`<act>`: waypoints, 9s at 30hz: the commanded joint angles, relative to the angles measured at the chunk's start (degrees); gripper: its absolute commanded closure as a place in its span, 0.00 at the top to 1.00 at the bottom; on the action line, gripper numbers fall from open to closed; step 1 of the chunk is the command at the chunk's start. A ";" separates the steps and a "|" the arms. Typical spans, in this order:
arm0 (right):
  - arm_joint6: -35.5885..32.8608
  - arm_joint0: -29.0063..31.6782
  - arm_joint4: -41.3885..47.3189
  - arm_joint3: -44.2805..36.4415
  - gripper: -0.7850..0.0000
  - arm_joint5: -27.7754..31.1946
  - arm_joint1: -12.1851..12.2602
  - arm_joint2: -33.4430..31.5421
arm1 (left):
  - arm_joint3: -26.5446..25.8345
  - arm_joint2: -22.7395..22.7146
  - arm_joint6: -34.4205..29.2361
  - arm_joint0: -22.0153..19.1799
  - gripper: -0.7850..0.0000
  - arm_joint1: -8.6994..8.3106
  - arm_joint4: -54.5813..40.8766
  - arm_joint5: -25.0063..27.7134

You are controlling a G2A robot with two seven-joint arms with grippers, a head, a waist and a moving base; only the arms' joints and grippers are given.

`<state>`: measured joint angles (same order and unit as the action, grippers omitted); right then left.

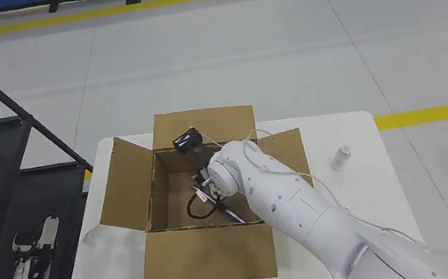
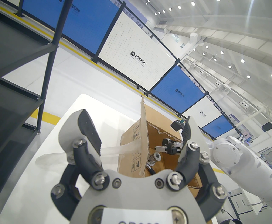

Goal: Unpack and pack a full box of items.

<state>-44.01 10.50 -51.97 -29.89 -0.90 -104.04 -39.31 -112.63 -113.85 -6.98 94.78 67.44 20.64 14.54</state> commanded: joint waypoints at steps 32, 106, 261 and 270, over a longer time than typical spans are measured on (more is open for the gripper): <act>-15.35 28.20 -33.80 -46.41 1.00 -8.70 17.97 -50.52 | 0.00 0.00 0.00 0.00 1.00 0.00 0.00 0.00; -21.42 24.45 -29.32 -48.36 0.00 -4.14 13.67 -5.92 | 0.00 0.00 0.00 0.00 1.00 0.00 0.00 0.00; -2.77 27.88 16.75 -40.23 1.00 17.70 20.97 -23.94 | 10.91 28.57 -10.04 -20.99 1.00 0.69 4.64 -10.41; -2.43 28.46 21.14 -42.64 1.00 20.97 21.67 -26.09 | 5.23 15.26 -16.09 -13.82 1.00 -0.76 -1.85 -4.66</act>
<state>-46.53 38.78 -31.45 -71.91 19.69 -82.49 -64.94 -107.14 -96.31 -21.60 79.86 66.88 20.22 8.71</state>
